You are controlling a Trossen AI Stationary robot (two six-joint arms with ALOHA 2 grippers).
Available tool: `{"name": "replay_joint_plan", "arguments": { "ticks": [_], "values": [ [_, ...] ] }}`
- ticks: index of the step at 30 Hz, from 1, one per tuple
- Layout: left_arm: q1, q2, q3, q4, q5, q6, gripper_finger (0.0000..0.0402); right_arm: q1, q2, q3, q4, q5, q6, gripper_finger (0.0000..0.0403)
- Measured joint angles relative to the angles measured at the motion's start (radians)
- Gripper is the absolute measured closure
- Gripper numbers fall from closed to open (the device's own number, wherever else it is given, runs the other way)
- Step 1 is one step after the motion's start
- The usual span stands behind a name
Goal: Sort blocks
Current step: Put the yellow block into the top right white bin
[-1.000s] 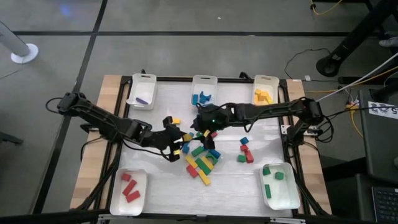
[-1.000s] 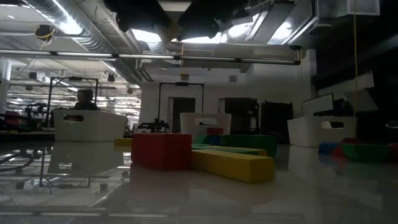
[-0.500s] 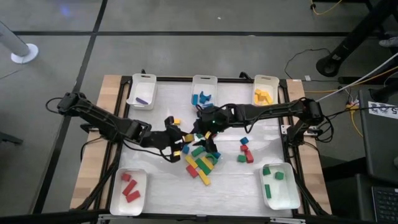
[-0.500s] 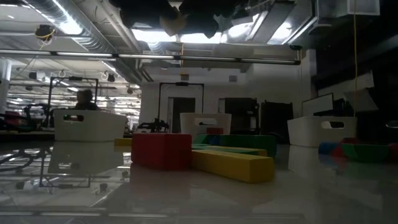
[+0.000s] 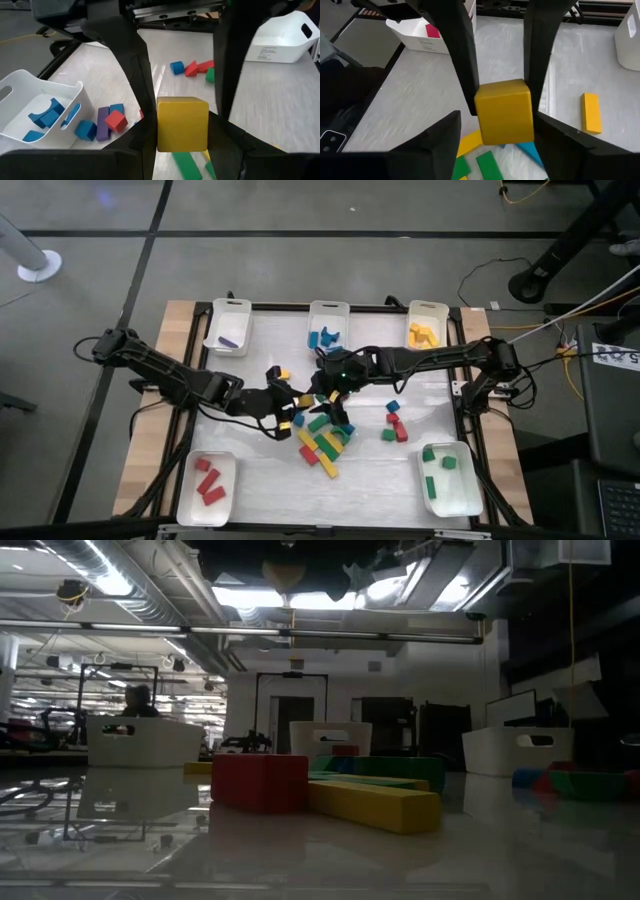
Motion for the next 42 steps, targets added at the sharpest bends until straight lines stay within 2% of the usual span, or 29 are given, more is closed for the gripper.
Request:
{"name": "replay_joint_plan", "arguments": {
  "ticks": [7,10,14,20,24,29,37,42],
  "values": [
    [0.0,0.0,0.0,-0.002,0.004,-0.002,0.0273,0.0,0.0,0.0,-0.002,0.0,-0.008,0.0249],
    [0.0,0.0,0.0,-0.003,0.006,-0.005,0.0273,-0.001,0.0,0.0,-0.006,0.003,-0.012,0.0269],
    [0.0,0.0,0.0,-0.002,0.006,-0.004,0.0273,-0.001,0.0,0.0,-0.007,0.004,-0.013,0.0264],
    [0.0,0.0,0.0,0.024,-0.001,0.004,0.0273,-0.001,0.0,0.0,-0.007,-0.002,-0.006,0.0208],
    [0.0,0.0,0.0,0.046,-0.001,0.012,0.0273,0.0,0.0,0.0,-0.007,-0.002,-0.006,0.0194],
    [0.0,0.0,0.0,0.05,0.0,0.027,0.0273,0.0,0.0,0.0,-0.007,-0.001,-0.006,0.0209],
    [0.0,0.0,0.0,0.051,0.001,0.018,0.0272,0.0,0.0,0.0,-0.01,0.008,-0.011,0.0269],
    [0.0,0.0,0.0,0.049,0.003,-0.004,0.0271,0.0,0.0,0.0,-0.009,0.004,-0.011,0.0268]
  ]
}}
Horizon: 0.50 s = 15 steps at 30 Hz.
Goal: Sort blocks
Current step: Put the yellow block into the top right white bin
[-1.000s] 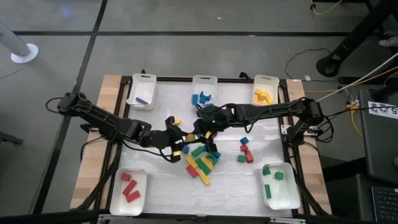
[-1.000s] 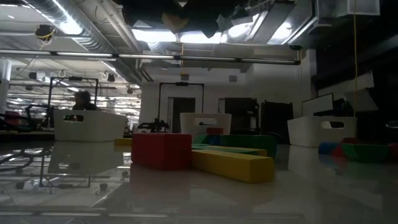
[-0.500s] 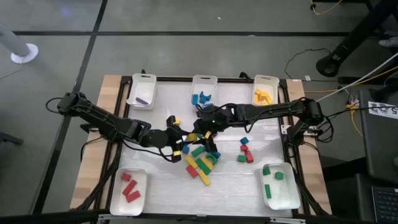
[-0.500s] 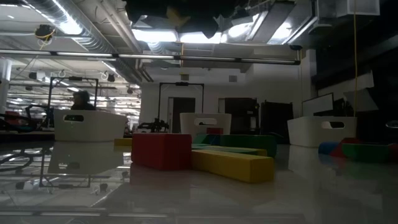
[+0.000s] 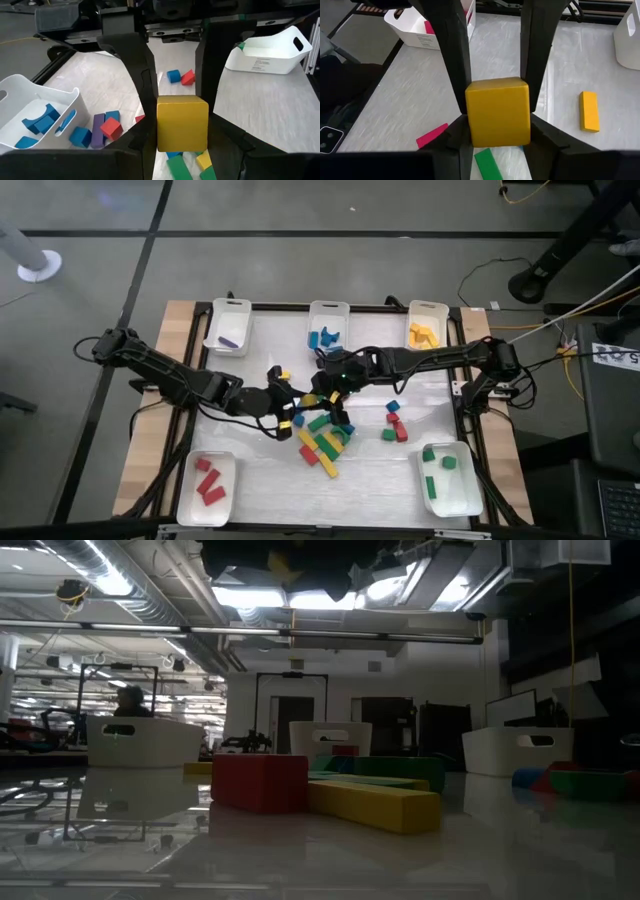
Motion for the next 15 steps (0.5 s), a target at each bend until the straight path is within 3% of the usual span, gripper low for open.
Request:
{"name": "replay_joint_plan", "arguments": {
  "ticks": [15],
  "values": [
    [0.01,0.0,0.0,-0.012,0.008,0.135,0.0205,-0.035,0.0,0.0,-0.003,0.008,0.006,0.0262]
  ]
}}
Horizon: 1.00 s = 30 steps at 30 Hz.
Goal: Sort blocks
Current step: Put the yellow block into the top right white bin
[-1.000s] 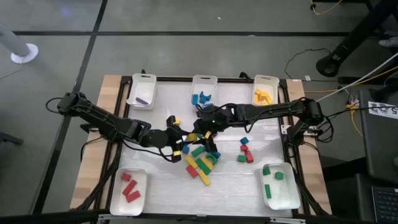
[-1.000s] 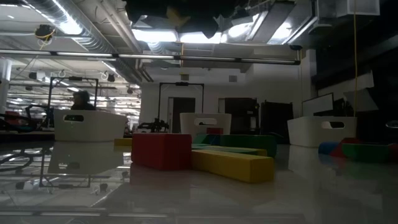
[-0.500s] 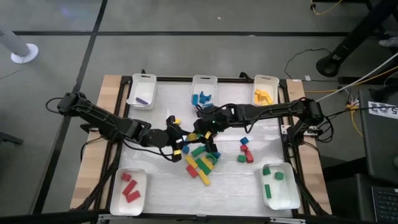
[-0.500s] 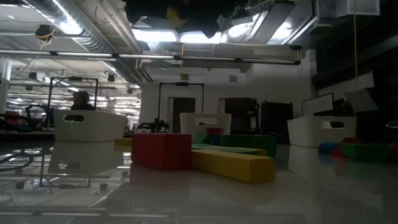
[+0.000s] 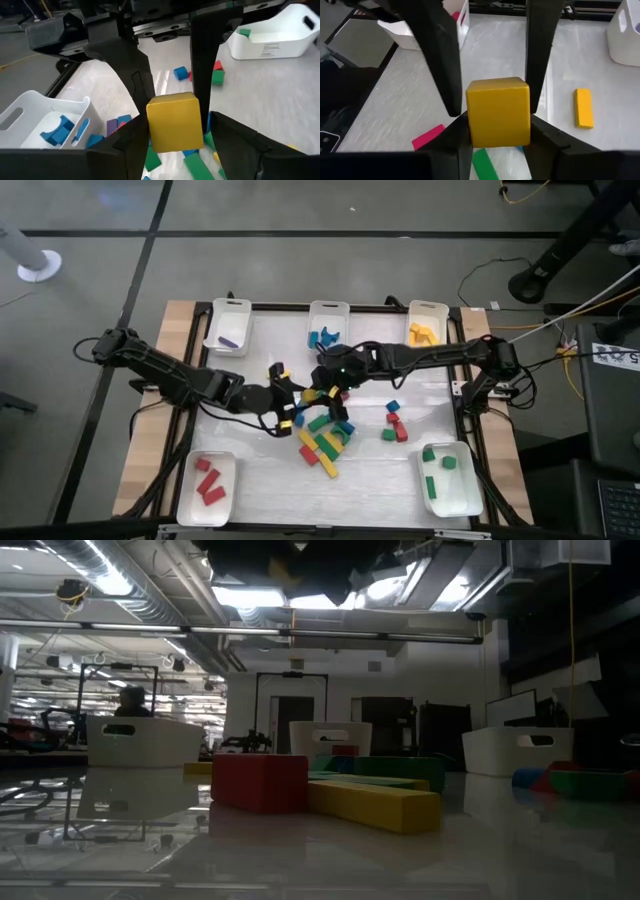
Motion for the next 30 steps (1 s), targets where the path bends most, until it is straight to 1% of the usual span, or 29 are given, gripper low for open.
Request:
{"name": "replay_joint_plan", "arguments": {
  "ticks": [4,6,10,14,17,19,23,25,27,30],
  "values": [
    [0.014,0.0,0.0,-0.006,-0.003,0.0,0.0195,-0.033,0.0,0.0,-0.04,0.005,-0.002,0.0259],
    [0.028,-0.004,0.0,-0.035,-0.005,0.0,0.0194,-0.056,0.0,0.0,-0.075,0.009,-0.001,0.0262],
    [0.06,-0.012,0.0,-0.095,0.024,-0.023,0.0196,-0.116,0.0,0.0,-0.151,0.07,0.002,0.0265],
    [0.1,-0.014,0.0,-0.14,0.011,-0.025,0.0195,-0.172,0.0,0.0,-0.279,0.152,0.001,0.0263],
    [0.125,-0.014,0.0,-0.18,0.012,-0.028,0.0194,-0.226,0.0,0.0,-0.407,0.258,-0.015,0.0261],
    [0.144,-0.014,0.0,-0.217,0.014,-0.033,0.0196,-0.263,0.0,0.0,-0.502,0.354,-0.027,0.0261],
    [0.187,-0.014,0.0,-0.278,0.008,-0.038,0.0199,-0.332,0.0,0.0,-0.692,0.576,-0.03,0.026],
    [0.205,-0.014,0.0,-0.303,0.009,-0.047,0.0199,-0.373,0.0,0.0,-0.771,0.667,-0.03,0.026],
    [0.226,-0.014,0.0,-0.324,0.011,-0.063,0.0199,-0.422,0.0,0.0,-0.845,0.725,-0.027,0.0259],
    [0.253,-0.014,0.0,-0.349,0.009,-0.08,0.0199,-0.503,0.0,0.0,-0.931,0.73,-0.024,0.0259]
  ]
}}
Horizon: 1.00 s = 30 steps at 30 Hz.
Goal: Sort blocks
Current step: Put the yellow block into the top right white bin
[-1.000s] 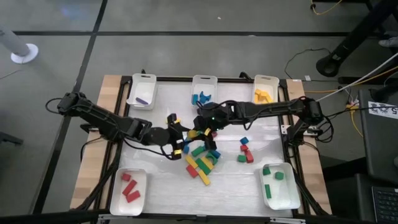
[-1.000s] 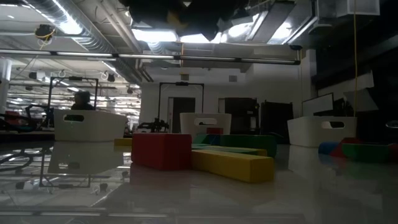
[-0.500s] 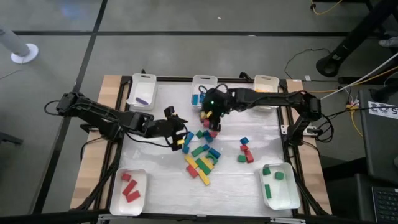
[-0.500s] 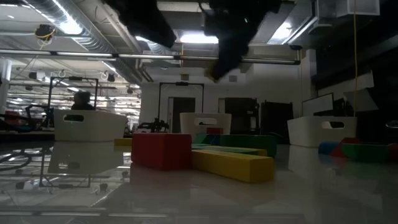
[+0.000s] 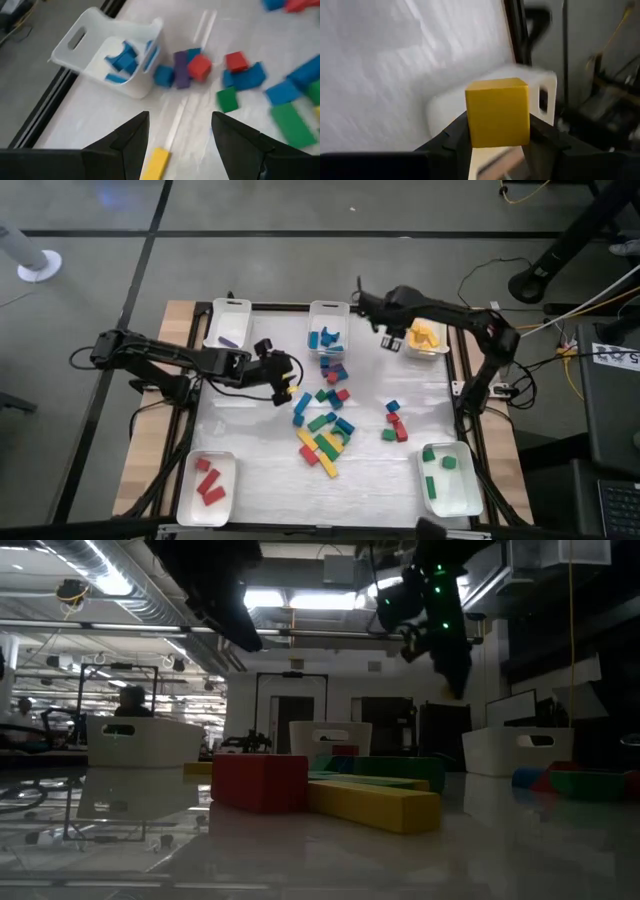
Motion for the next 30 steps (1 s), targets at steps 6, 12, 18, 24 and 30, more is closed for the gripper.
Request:
{"name": "replay_joint_plan", "arguments": {
  "ticks": [6,12,18,24,30],
  "values": [
    [0.037,0.0,0.0,-0.014,0.0,0.0,0.0199,-0.174,0.0,0.0,-0.044,-0.056,0.002,0.0259],
    [0.065,0.0,0.0,-0.014,0.0,0.0,0.0199,-0.32,0.0,-0.016,-0.033,-0.211,0.002,0.0256],
    [0.095,0.0,0.0,-0.014,0.005,0.0,0.0199,-0.407,0.0,-0.059,-0.024,-0.211,0.002,0.0244],
    [0.128,0.0,0.0,-0.016,0.112,0.072,0.0199,-0.427,-0.001,-0.118,0.022,-0.211,0.002,0.0242],
    [0.155,0.004,-0.002,-0.05,0.137,0.114,0.0199,-0.425,-0.001,-0.162,0.063,-0.211,-0.001,0.0242]
  ]
}}
